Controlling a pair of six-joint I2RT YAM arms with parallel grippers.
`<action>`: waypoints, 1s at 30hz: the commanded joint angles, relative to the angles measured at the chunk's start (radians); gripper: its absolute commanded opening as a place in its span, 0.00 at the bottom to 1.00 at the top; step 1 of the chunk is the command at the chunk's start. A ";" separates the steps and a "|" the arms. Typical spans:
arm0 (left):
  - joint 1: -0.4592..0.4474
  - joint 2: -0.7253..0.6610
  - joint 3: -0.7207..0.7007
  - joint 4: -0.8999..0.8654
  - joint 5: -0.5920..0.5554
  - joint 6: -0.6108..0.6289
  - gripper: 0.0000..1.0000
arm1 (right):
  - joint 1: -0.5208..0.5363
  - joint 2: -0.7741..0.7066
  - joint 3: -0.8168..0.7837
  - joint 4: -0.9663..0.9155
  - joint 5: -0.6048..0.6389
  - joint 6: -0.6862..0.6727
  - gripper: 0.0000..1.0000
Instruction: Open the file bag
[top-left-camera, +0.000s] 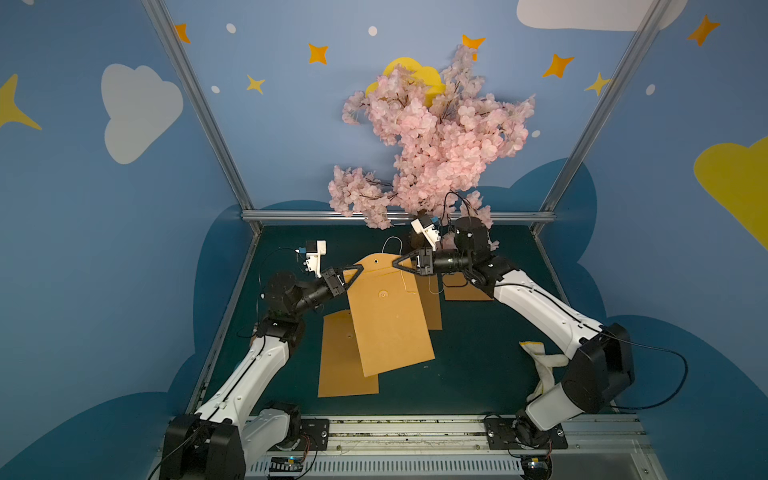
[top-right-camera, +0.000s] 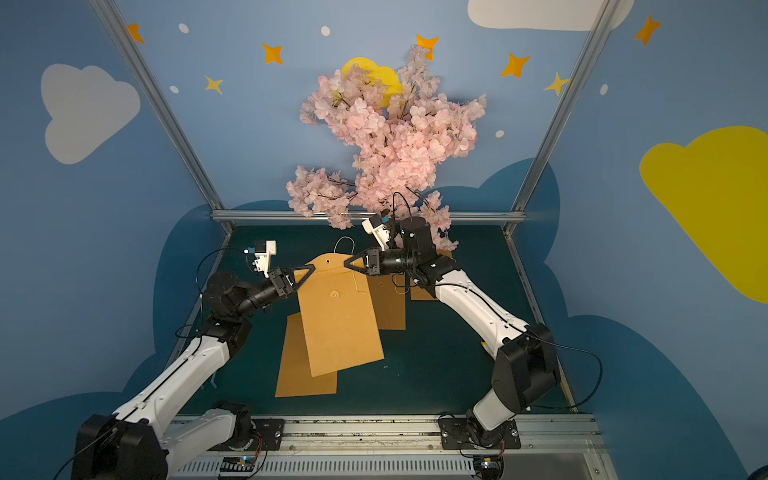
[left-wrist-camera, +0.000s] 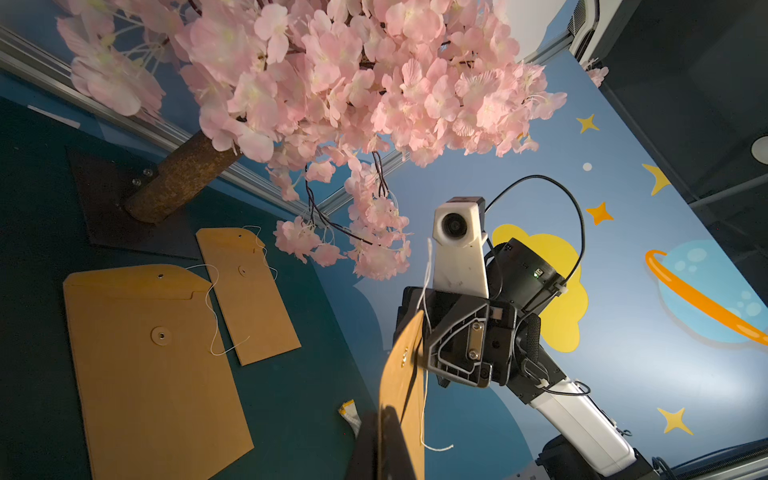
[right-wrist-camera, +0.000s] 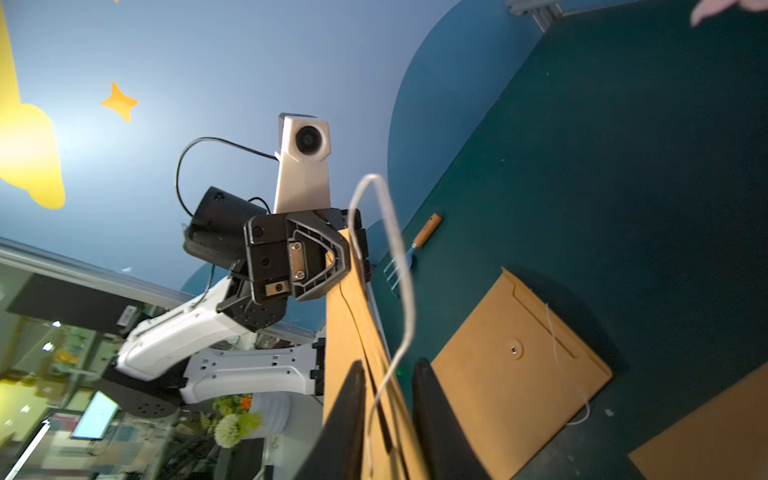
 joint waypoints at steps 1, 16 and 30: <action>0.000 -0.010 0.007 0.010 -0.012 0.009 0.02 | -0.004 -0.007 0.011 0.015 -0.016 -0.007 0.39; 0.013 0.045 0.037 0.063 -0.029 -0.022 0.02 | 0.000 -0.162 -0.159 -0.109 -0.004 -0.073 0.39; 0.013 0.071 0.028 0.085 -0.016 -0.032 0.02 | 0.023 -0.155 -0.208 -0.080 -0.007 -0.056 0.14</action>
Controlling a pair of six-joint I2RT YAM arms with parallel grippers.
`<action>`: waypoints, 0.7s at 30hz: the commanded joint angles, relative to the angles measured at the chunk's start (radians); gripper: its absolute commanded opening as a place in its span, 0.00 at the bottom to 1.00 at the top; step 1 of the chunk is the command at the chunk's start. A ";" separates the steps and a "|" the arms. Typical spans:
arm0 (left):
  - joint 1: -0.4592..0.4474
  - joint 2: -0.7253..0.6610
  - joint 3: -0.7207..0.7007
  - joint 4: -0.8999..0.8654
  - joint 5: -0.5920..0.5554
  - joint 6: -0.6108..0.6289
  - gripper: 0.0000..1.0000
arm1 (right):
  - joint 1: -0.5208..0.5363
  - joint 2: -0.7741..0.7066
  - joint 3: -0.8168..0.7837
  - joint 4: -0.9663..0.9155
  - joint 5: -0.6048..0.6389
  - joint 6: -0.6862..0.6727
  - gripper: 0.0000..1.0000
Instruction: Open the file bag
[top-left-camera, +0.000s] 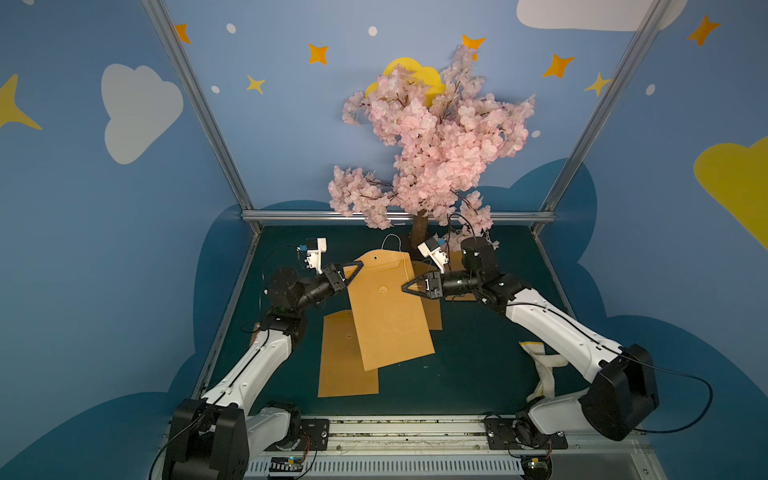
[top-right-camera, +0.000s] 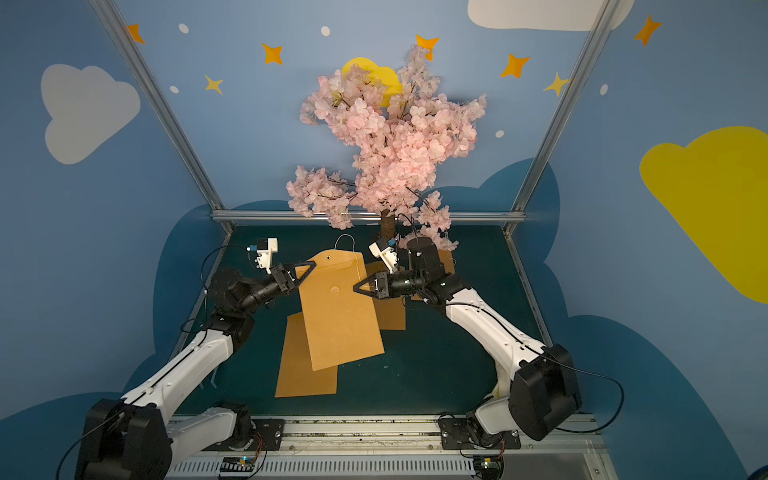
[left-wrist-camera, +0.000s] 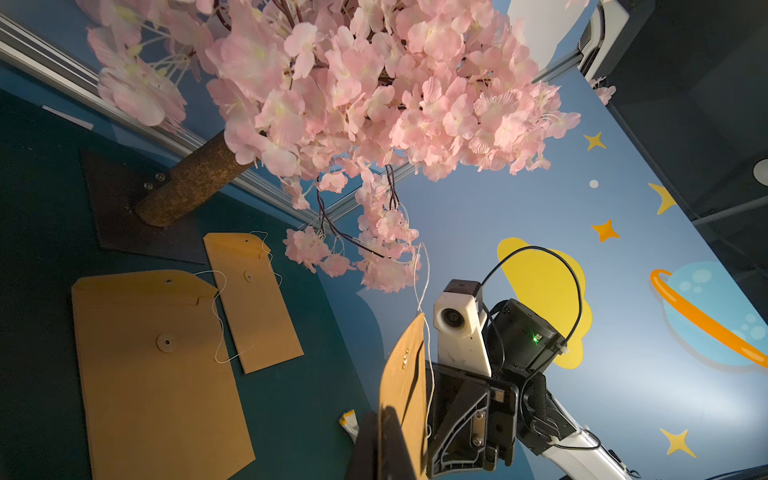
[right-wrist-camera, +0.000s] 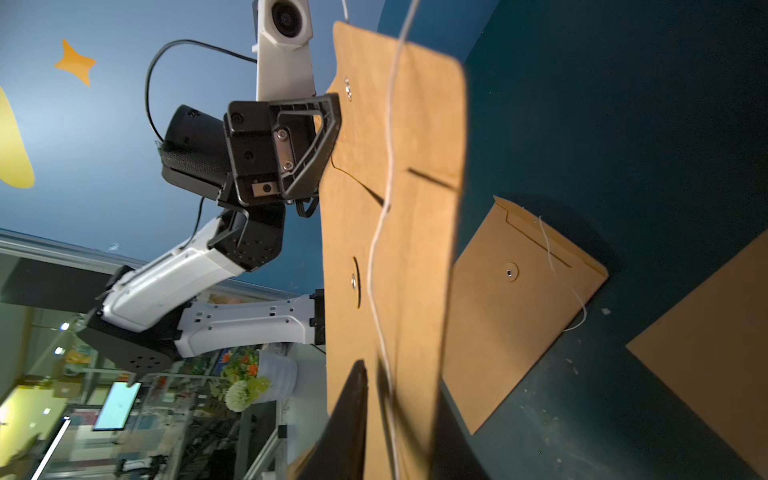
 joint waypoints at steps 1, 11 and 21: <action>0.002 0.001 0.012 0.030 0.000 -0.003 0.02 | 0.013 0.004 -0.003 0.018 -0.016 0.000 0.12; -0.046 0.003 -0.019 0.051 -0.011 -0.023 0.05 | 0.020 -0.021 -0.010 -0.045 -0.007 -0.031 0.00; -0.105 -0.025 0.018 -0.119 -0.048 0.089 0.56 | -0.022 -0.129 -0.009 -0.381 0.092 -0.170 0.00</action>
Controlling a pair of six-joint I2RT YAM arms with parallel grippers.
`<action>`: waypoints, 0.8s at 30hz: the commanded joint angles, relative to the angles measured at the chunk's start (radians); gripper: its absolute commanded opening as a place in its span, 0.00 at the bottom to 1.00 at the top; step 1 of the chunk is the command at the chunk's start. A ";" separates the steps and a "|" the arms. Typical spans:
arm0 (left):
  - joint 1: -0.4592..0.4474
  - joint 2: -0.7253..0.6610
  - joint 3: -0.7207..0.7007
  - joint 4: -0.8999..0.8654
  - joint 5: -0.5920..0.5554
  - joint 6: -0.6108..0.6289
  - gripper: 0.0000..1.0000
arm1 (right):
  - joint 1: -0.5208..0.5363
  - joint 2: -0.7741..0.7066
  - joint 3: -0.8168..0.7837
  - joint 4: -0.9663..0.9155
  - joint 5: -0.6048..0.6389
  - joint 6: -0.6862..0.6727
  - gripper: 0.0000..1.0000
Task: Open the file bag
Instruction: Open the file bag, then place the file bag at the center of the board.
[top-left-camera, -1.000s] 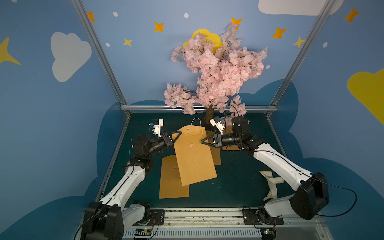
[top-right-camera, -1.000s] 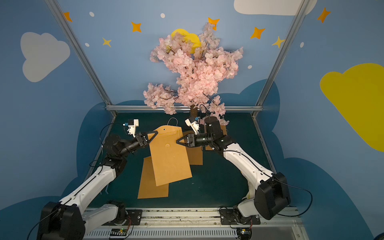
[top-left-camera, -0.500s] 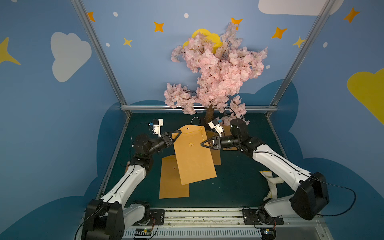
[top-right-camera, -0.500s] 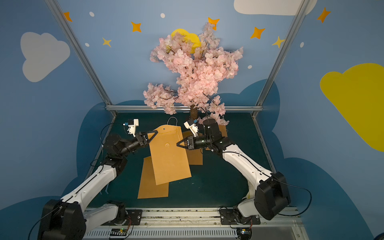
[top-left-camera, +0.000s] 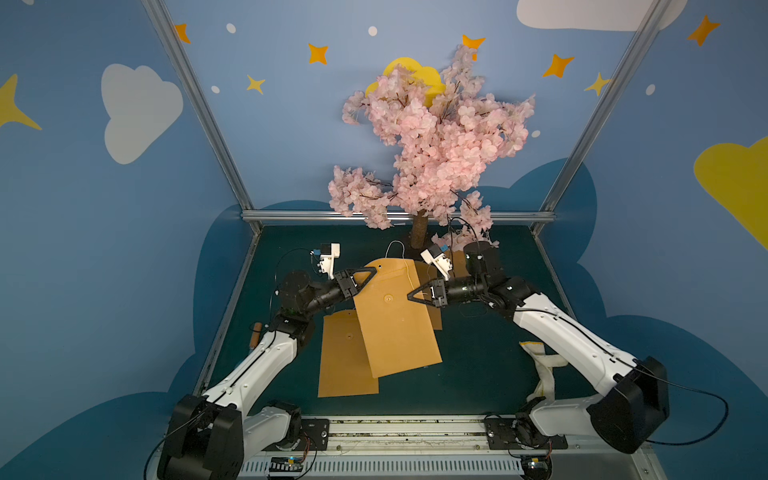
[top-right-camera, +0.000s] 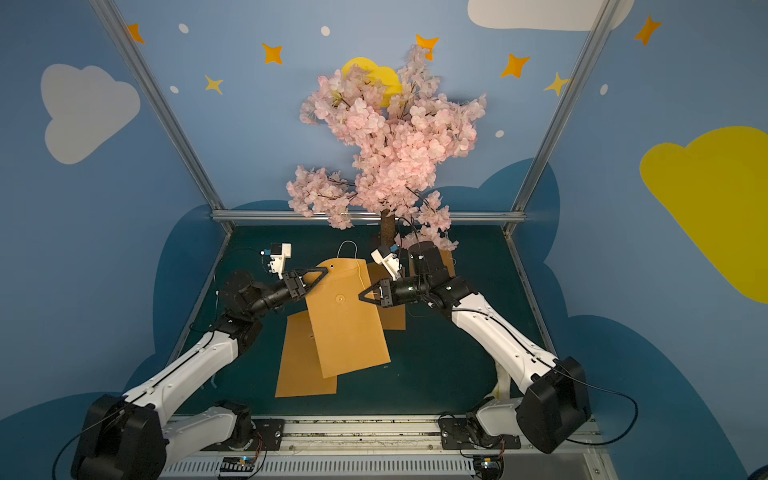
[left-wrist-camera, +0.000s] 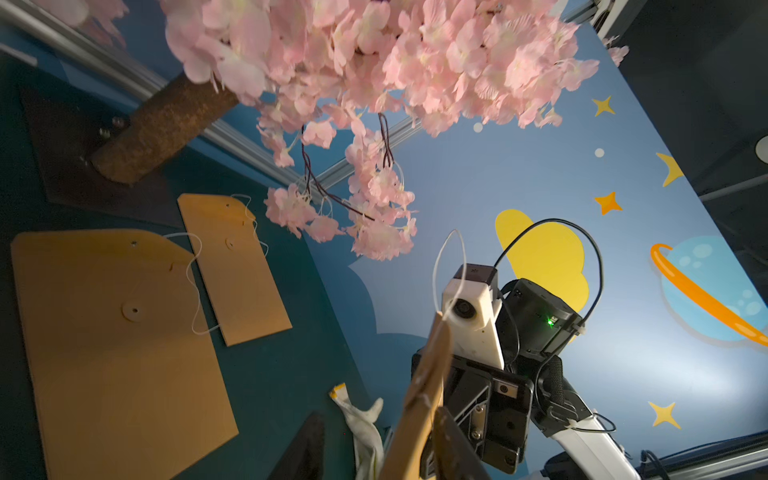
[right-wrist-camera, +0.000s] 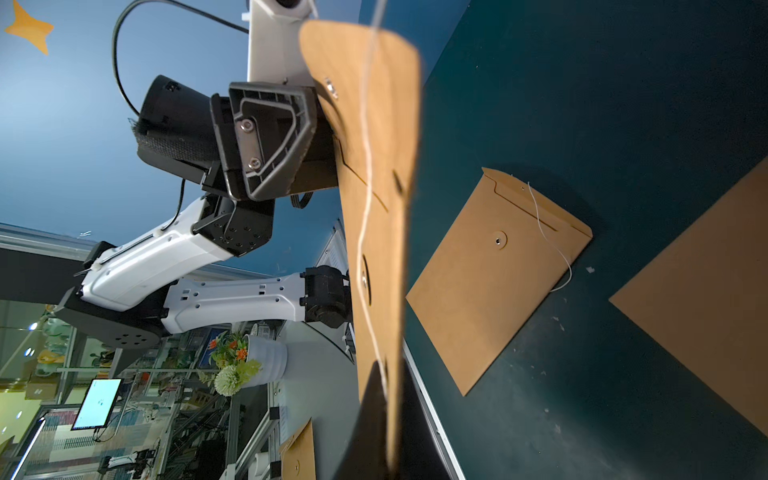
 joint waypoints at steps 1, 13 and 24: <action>0.004 -0.032 0.046 -0.119 -0.025 0.089 0.60 | -0.032 -0.045 -0.008 -0.199 0.049 -0.077 0.00; 0.073 -0.082 0.096 -0.295 -0.055 0.205 0.67 | -0.260 -0.205 -0.040 -0.586 0.216 -0.176 0.00; 0.087 -0.094 0.069 -0.275 -0.054 0.204 0.68 | -0.484 -0.186 -0.055 -0.760 0.341 -0.309 0.00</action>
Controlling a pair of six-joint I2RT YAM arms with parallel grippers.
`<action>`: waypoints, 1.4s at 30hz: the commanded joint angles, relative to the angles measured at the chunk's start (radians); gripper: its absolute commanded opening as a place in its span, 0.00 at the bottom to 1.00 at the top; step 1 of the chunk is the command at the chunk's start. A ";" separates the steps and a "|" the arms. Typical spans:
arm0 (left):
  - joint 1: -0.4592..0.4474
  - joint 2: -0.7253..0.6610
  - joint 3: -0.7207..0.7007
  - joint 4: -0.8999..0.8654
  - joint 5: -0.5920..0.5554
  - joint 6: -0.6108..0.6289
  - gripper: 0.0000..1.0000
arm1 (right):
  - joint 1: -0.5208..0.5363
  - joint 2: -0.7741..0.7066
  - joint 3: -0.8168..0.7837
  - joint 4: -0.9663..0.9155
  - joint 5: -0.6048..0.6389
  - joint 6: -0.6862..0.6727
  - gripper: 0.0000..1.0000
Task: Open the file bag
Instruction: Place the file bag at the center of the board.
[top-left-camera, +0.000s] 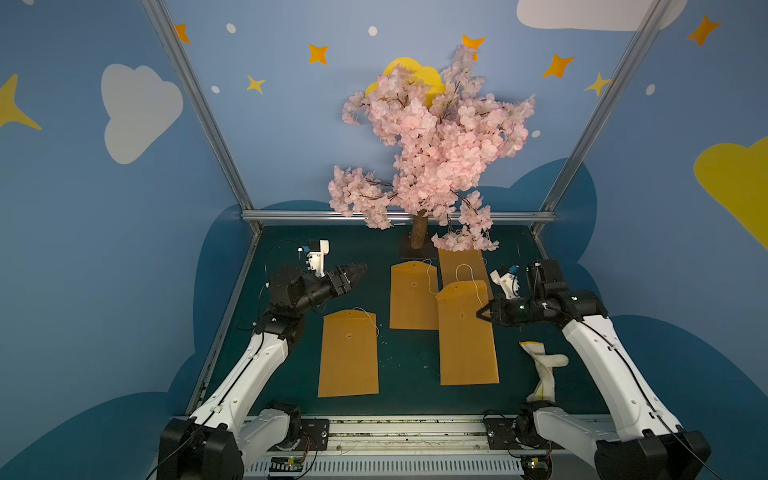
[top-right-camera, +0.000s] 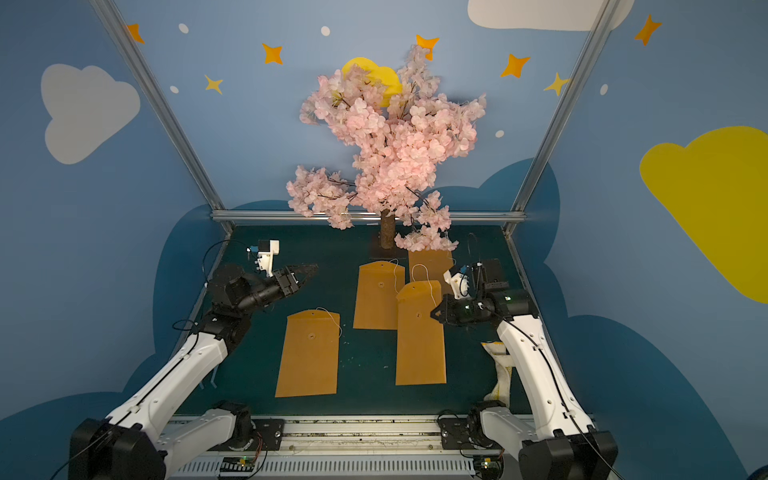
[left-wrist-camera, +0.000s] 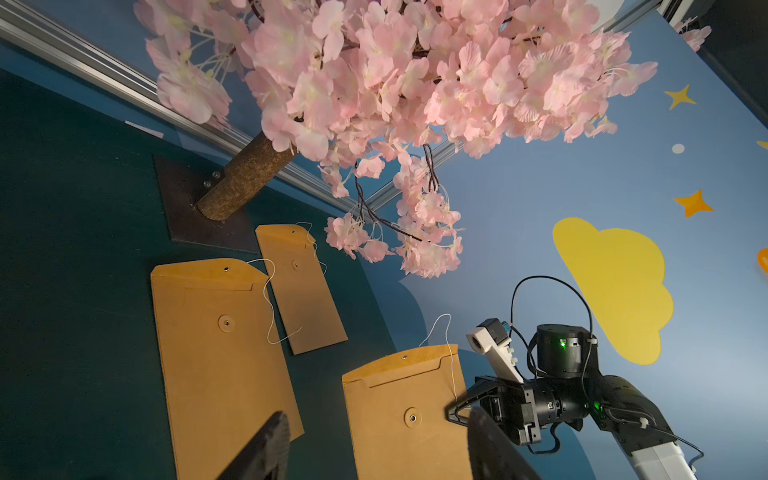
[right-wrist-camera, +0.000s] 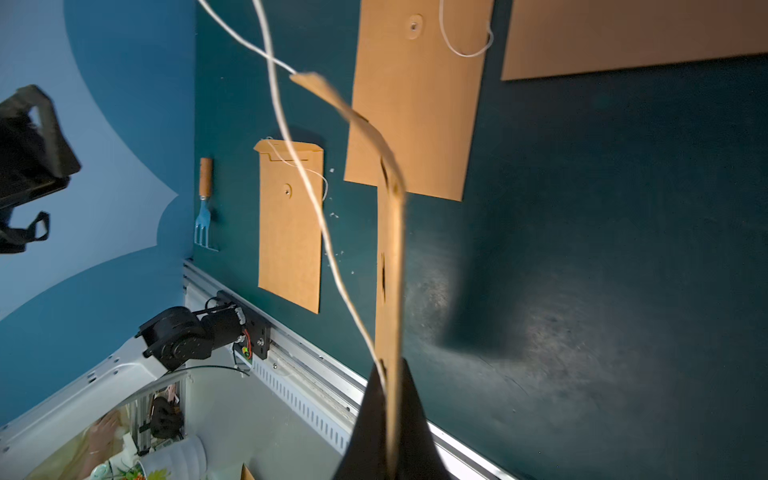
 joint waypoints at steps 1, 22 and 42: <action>0.008 -0.021 -0.011 0.003 0.000 0.024 0.68 | -0.054 0.036 -0.003 -0.099 0.024 -0.073 0.00; 0.030 -0.020 -0.042 0.052 0.020 0.012 0.67 | -0.150 0.328 0.110 -0.285 -0.040 -0.205 0.00; 0.046 -0.022 -0.052 0.048 0.033 0.022 0.67 | -0.148 0.279 0.028 -0.036 -0.024 -0.093 0.00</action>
